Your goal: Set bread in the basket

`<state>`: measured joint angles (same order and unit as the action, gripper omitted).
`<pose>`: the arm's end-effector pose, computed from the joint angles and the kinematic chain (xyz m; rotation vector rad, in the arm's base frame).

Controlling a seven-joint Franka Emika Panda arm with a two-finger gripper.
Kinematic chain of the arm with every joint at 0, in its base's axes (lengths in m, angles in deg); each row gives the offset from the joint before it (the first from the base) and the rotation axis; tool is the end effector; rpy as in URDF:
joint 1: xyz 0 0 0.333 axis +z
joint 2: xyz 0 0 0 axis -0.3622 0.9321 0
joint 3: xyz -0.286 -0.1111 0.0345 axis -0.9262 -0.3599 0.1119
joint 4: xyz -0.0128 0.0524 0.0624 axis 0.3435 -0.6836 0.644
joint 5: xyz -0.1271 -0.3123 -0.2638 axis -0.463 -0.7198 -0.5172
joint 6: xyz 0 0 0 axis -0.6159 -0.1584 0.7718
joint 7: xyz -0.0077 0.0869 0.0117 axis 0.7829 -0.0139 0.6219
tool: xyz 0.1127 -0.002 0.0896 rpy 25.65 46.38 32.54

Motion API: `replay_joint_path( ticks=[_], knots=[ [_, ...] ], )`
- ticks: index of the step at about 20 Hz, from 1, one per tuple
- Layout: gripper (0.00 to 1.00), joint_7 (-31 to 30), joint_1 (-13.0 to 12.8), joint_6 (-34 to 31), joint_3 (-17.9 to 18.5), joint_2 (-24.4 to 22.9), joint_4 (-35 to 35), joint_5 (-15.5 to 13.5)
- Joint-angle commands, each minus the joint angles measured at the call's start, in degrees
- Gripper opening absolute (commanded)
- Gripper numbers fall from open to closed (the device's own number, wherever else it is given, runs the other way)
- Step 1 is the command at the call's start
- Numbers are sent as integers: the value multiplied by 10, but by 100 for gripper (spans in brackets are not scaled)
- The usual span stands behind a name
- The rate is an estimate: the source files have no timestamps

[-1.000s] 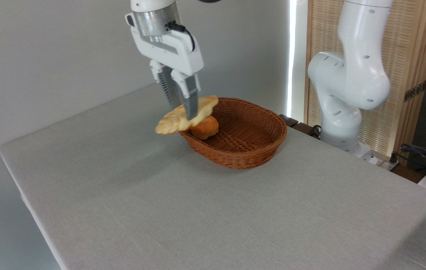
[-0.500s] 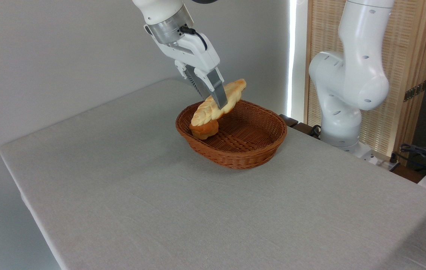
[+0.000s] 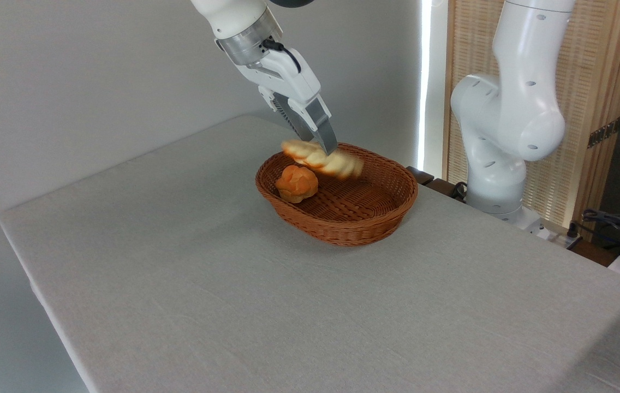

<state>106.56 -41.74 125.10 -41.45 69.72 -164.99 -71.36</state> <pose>0.4229 -0.1810 0.4930 2.6944 -1.2793 -0.5896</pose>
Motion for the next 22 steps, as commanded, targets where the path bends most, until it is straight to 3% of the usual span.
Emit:
replay_joint_path(
  ticks=[1, 6, 10, 17, 22],
  knots=[
    [100, 9, -6, -11, 5, -6, -1, -8],
    [100, 13, -5, 0, 6, -8, 6, -6],
    [100, 14, 2, 91, 15, -9, 18, 0],
    [100, 13, 6, 292, 86, 1, 22, 0],
    [100, 15, 7, 345, 132, 23, 21, 2]
  ],
)
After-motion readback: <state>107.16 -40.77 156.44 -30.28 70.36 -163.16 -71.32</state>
